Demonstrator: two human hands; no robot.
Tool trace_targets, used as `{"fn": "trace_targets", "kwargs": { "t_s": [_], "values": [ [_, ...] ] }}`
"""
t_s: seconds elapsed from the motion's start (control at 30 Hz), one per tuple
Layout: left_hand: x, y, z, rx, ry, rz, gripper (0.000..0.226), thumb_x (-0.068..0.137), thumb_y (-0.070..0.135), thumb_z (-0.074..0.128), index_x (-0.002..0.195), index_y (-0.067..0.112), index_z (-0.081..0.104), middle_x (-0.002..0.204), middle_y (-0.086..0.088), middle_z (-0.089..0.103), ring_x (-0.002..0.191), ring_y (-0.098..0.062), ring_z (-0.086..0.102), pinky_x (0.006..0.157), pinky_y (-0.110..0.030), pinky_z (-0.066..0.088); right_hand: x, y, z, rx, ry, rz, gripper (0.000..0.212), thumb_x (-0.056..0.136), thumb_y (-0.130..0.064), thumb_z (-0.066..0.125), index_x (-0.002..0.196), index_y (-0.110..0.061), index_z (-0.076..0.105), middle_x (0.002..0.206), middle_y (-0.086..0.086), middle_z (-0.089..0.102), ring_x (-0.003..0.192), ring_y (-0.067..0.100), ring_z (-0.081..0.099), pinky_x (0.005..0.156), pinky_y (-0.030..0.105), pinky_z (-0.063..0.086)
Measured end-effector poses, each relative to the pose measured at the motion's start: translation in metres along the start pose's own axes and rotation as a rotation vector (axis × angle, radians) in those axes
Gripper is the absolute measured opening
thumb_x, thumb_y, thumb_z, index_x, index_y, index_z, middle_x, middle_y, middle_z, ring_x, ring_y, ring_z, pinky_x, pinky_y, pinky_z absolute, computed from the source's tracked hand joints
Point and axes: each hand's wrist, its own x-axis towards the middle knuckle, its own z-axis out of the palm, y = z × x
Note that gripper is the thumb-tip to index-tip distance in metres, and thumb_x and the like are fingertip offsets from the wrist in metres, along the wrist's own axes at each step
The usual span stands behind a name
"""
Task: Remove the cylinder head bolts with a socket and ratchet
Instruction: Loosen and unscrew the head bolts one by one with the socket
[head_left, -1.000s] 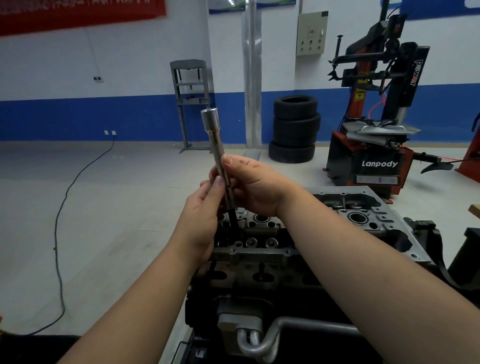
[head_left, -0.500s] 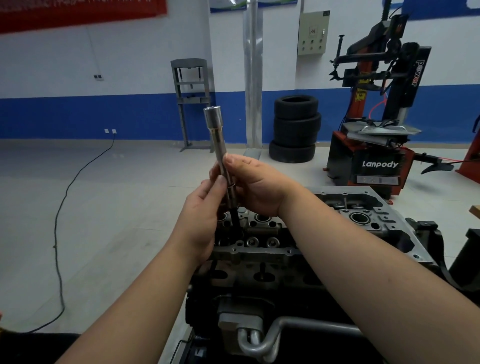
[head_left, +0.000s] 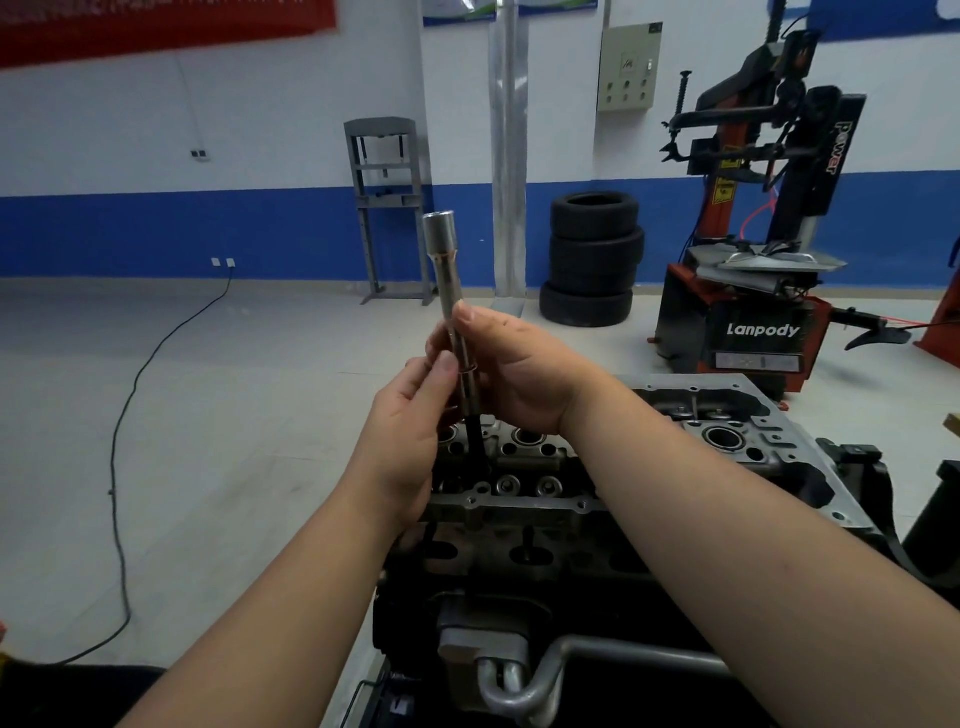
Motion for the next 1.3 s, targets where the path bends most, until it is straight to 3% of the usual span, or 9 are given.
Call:
{"fn": "trace_targets", "kwargs": {
  "t_s": [0.23,0.37,0.5,0.63,0.73,0.87,1.0,1.2,1.3],
  "values": [
    [0.0002,0.0011,0.001,-0.042,-0.002,0.008,0.02,0.084,0.038,0.063,0.092,0.037,0.082,0.098,0.002,0.079,0.099,-0.012,0.073,0.089,-0.031,0.052,0.0003,0.0003,0.0003,-0.001,0.012,0.026,0.033,0.097,-0.044,0.048,0.101,-0.016,0.066,0.093,0.0,0.067,0.089,0.014,0.065,0.083,0.034,0.051],
    [0.0035,-0.0022,0.0005,-0.055,-0.002,0.011,0.029,0.077,0.034,0.072,0.104,0.027,0.076,0.11,-0.004,0.078,0.11,-0.018,0.072,0.1,-0.037,0.052,0.0015,-0.0007,0.0018,0.03,0.005,-0.011,0.02,0.094,-0.033,0.052,0.092,-0.014,0.056,0.089,0.004,0.058,0.084,0.018,0.057,0.084,0.04,0.043],
    [0.0027,-0.0016,-0.003,-0.04,-0.029,-0.017,0.038,0.082,0.055,0.065,0.107,0.029,0.076,0.107,-0.002,0.078,0.105,-0.016,0.072,0.09,-0.034,0.052,0.0002,-0.0015,0.0008,0.001,0.026,-0.007,0.031,0.104,-0.035,0.044,0.095,-0.009,0.059,0.083,0.006,0.054,0.074,0.019,0.052,0.077,0.037,0.044],
    [0.0017,-0.0012,-0.0035,-0.059,-0.037,-0.028,0.027,0.092,0.044,0.059,0.103,0.03,0.079,0.109,-0.002,0.078,0.108,-0.016,0.072,0.092,-0.032,0.051,0.0007,-0.0006,0.0003,-0.002,0.031,0.027,0.038,0.102,-0.042,0.043,0.098,-0.011,0.064,0.086,0.001,0.063,0.076,0.012,0.059,0.074,0.029,0.046],
    [0.002,-0.002,-0.0013,-0.048,0.003,-0.011,0.027,0.083,0.039,0.065,0.103,0.024,0.075,0.098,-0.001,0.078,0.098,-0.014,0.073,0.093,-0.037,0.05,0.0004,-0.0005,0.0006,-0.008,0.013,0.032,0.034,0.098,-0.044,0.048,0.1,-0.014,0.063,0.093,0.0,0.063,0.088,0.016,0.059,0.082,0.033,0.045],
    [0.0025,-0.0022,-0.0007,-0.047,0.009,-0.002,0.032,0.079,0.04,0.074,0.109,0.029,0.074,0.115,-0.004,0.077,0.116,-0.021,0.069,0.105,-0.044,0.05,0.0007,-0.0001,0.0017,-0.021,0.006,-0.01,0.024,0.094,-0.035,0.051,0.095,-0.012,0.058,0.089,0.003,0.059,0.088,0.021,0.056,0.085,0.042,0.043],
    [0.0017,-0.0008,-0.0032,-0.032,-0.022,-0.039,0.033,0.092,0.048,0.057,0.11,0.027,0.075,0.112,-0.002,0.077,0.11,-0.015,0.071,0.093,-0.035,0.05,0.0008,-0.0004,0.0,-0.01,0.024,0.011,0.032,0.1,-0.038,0.046,0.098,-0.009,0.061,0.088,0.007,0.056,0.082,0.023,0.053,0.085,0.044,0.043],
    [0.0013,-0.0011,-0.001,-0.055,-0.013,-0.029,0.03,0.084,0.041,0.062,0.104,0.023,0.074,0.098,-0.002,0.078,0.098,-0.015,0.073,0.093,-0.036,0.051,-0.0012,-0.001,0.0005,-0.023,0.021,0.028,0.033,0.095,-0.044,0.047,0.099,-0.015,0.063,0.091,-0.001,0.064,0.084,0.013,0.059,0.077,0.028,0.048],
    [0.0021,-0.0018,0.0001,-0.052,-0.004,-0.004,0.035,0.078,0.037,0.068,0.11,0.023,0.072,0.105,-0.002,0.078,0.107,-0.018,0.072,0.1,-0.04,0.051,-0.0005,-0.0013,0.0017,-0.031,0.007,0.003,0.025,0.092,-0.037,0.051,0.095,-0.014,0.058,0.092,0.003,0.059,0.092,0.023,0.053,0.089,0.042,0.042]
  ]
}}
